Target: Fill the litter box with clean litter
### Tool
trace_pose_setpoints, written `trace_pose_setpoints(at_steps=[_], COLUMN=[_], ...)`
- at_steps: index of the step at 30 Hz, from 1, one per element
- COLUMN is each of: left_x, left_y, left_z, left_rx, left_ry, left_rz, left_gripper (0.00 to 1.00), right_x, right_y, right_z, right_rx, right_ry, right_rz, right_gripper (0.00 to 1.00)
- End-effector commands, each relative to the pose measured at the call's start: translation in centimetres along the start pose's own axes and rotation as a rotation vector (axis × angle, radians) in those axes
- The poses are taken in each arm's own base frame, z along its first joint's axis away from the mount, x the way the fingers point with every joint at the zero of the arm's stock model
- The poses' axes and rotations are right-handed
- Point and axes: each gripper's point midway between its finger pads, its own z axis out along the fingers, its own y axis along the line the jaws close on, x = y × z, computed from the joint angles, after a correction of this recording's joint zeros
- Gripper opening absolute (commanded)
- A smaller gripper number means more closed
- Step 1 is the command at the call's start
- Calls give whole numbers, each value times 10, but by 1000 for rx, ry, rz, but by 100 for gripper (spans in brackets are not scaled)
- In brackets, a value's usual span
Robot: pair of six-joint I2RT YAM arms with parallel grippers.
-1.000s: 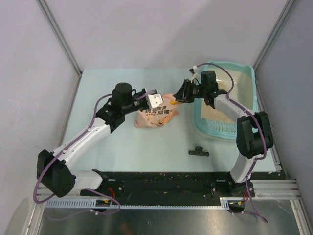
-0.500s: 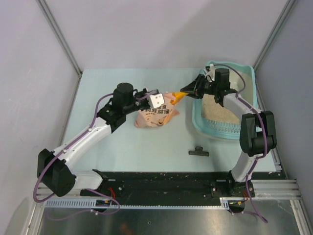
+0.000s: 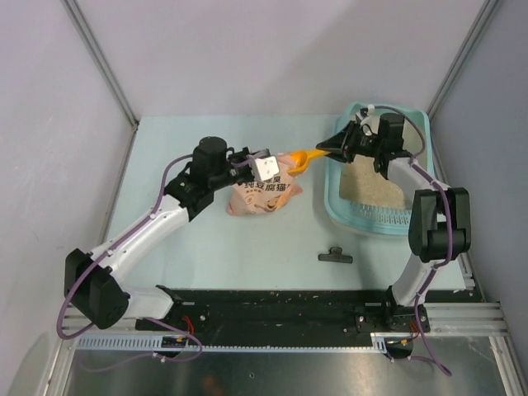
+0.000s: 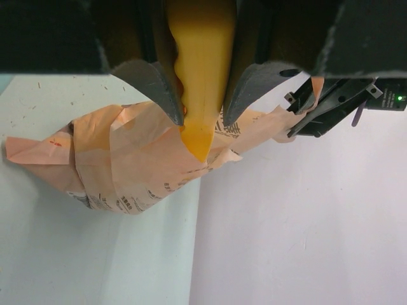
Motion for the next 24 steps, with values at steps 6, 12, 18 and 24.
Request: trace_pose_setpoints(at_steps=[6, 12, 18, 24], left_x=[-76, -74, -72, -71], left_y=[51, 52, 50, 50], left_z=[-11, -9, -7, -5], left_rx=[-139, -142, -140, -137], left_ry=[-208, -198, -192, -189], left_rz=[127, 127, 139, 142], left_gripper=[0, 0, 0, 0], right_x=[-13, -26, -28, -26], right_y=[21, 28, 26, 21], right_z=[-25, -36, -43, -52], right_rx=[-74, -104, -122, -127], right_ry=[-28, -65, -50, -16], right_rz=[-52, -46, -41, -26], right_gripper=[0, 0, 0, 0])
